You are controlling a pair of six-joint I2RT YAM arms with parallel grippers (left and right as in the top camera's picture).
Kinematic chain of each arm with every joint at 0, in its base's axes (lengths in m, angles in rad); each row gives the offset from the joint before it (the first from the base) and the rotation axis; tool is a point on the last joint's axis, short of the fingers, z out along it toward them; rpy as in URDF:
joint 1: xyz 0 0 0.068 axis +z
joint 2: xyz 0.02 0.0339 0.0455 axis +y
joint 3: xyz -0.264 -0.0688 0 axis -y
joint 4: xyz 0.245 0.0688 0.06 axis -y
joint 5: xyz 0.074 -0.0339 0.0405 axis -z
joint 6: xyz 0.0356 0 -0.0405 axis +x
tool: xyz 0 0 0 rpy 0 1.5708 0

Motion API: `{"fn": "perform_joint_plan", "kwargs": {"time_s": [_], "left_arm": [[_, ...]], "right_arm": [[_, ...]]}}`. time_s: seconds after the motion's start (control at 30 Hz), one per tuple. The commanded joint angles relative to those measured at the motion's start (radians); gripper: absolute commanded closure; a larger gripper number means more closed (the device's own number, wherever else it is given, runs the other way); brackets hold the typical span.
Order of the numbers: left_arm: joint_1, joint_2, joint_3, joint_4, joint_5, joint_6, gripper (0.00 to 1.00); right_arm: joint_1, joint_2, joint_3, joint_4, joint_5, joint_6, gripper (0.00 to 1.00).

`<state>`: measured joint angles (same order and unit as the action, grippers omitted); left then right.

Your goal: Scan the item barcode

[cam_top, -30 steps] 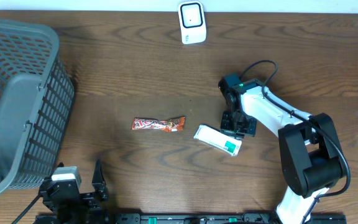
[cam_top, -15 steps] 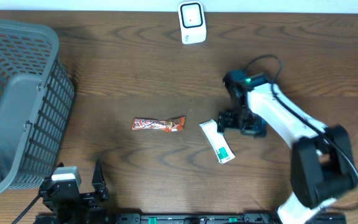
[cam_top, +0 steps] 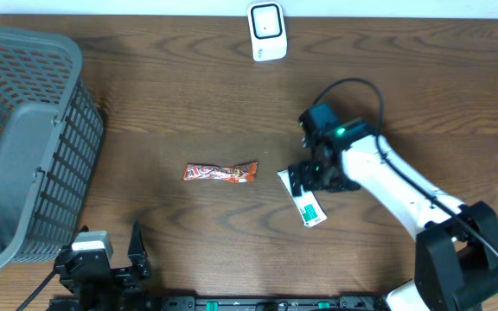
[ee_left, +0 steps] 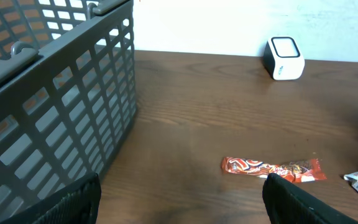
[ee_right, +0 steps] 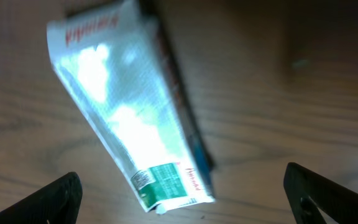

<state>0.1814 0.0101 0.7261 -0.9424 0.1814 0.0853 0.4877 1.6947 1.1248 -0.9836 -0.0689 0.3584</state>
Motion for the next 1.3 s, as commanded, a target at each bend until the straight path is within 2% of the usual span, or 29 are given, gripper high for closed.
{"fn": "perform_joint_plan", "kwargs": {"time_s": [0.0, 0.5, 0.53, 0.63, 0.77, 1.13, 1.27], "left_arm": [[-0.003, -0.006, 0.002, -0.001, 0.006, -0.001, 0.16], [-0.003, -0.006, 0.002, -0.001, 0.006, -0.001, 0.16], [-0.003, -0.006, 0.002, -0.001, 0.006, -0.001, 0.16], [-0.003, -0.006, 0.002, -0.001, 0.006, -0.001, 0.16], [-0.003, -0.006, 0.002, -0.001, 0.006, -0.001, 0.16], [-0.003, -0.006, 0.002, -0.001, 0.006, -0.001, 0.16], [-0.003, -0.006, 0.002, -0.001, 0.006, -0.001, 0.16]], "right_arm": [[0.059, 0.005, -0.055, 0.038, -0.011, -0.003, 0.01], [0.115, 0.005, -0.243, 0.219, 0.093, 0.045, 0.02], [0.115, 0.005, -0.252, 0.224, 0.093, 0.045, 0.11], [0.115, 0.005, -0.264, 0.231, 0.093, 0.045, 0.48], [0.116, 0.005, -0.264, 0.251, 0.093, 0.045, 0.61], [0.115, 0.005, -0.233, 0.257, 0.093, 0.043, 0.63], [0.115, 0.005, -0.138, 0.223, 0.081, -0.047, 0.64]]}}
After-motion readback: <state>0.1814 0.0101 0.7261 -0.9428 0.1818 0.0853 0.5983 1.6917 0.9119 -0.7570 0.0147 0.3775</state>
